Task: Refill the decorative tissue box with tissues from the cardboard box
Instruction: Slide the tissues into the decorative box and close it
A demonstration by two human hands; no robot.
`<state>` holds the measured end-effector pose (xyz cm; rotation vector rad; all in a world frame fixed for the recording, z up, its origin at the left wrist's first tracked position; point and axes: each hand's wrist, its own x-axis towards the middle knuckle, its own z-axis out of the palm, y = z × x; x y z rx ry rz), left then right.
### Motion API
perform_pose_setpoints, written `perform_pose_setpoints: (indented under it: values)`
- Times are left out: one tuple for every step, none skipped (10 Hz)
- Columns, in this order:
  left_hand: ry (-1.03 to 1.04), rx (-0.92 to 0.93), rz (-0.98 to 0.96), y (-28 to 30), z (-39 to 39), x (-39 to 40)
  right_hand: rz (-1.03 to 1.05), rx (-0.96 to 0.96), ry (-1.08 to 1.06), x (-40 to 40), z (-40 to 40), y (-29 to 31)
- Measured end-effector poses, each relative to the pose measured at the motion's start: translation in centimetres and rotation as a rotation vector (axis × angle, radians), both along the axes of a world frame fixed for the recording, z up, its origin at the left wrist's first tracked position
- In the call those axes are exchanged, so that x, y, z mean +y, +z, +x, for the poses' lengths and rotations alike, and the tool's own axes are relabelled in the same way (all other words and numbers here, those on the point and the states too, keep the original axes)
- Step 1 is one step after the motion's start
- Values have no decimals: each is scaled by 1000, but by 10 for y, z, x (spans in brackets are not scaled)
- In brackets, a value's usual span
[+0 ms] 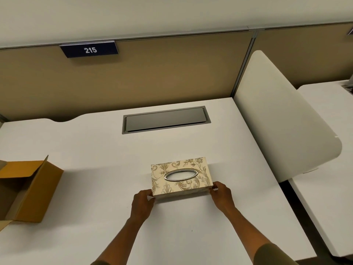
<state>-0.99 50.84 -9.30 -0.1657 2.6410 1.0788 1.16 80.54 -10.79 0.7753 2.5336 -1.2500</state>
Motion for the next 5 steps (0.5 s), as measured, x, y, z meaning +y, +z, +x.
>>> perform_pose_setpoints:
  values:
    - [13, 0, -8, 0, 4, 1, 38, 5, 38, -1, 4, 1]
    - [12, 16, 5, -1, 5, -3, 31, 32, 29, 0, 4, 3]
    - [40, 38, 38, 5, 6, -6, 38, 99, -40, 1, 6, 13]
    - [89, 48, 89, 11, 7, -12, 57, 183, -99, 1, 6, 22]
    - [116, 88, 131, 24, 9, -15, 85, 273, -150, -9, 5, 38]
